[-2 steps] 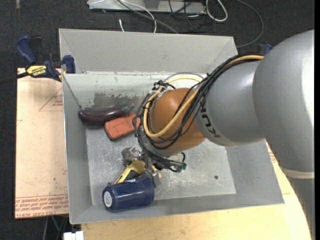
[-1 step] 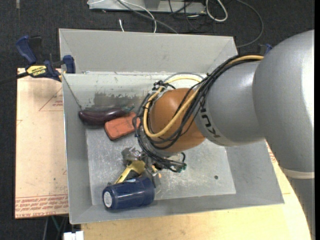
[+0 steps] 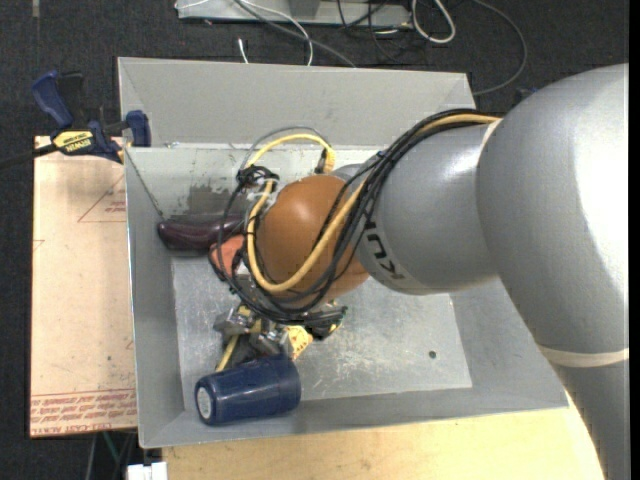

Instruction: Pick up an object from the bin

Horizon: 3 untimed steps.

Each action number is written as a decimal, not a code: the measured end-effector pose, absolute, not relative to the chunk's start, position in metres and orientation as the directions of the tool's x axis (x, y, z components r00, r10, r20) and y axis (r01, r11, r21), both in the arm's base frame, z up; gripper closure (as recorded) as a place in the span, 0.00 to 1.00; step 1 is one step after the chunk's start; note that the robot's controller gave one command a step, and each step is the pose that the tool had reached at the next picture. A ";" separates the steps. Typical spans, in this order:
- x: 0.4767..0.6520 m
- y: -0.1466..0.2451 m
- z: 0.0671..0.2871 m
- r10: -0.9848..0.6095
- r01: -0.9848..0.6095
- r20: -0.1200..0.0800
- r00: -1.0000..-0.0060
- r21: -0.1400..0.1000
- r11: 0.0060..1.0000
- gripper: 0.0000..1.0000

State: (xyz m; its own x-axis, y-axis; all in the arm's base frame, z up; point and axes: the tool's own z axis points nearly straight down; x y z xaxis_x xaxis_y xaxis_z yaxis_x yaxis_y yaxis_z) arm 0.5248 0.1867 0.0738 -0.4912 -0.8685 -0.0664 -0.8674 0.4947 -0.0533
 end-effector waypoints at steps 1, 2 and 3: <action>0.525 0.187 0.074 -0.869 -0.867 -0.067 -0.491 -0.053 0.495 1.00; 0.544 0.188 0.166 -0.862 -0.862 -0.071 -0.501 -0.053 0.505 1.00; 0.541 0.172 0.204 -0.883 -0.882 -0.061 -0.465 -0.049 0.468 1.00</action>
Offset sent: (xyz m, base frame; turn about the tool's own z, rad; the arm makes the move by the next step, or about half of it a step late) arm 0.0185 0.0004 0.0907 0.0077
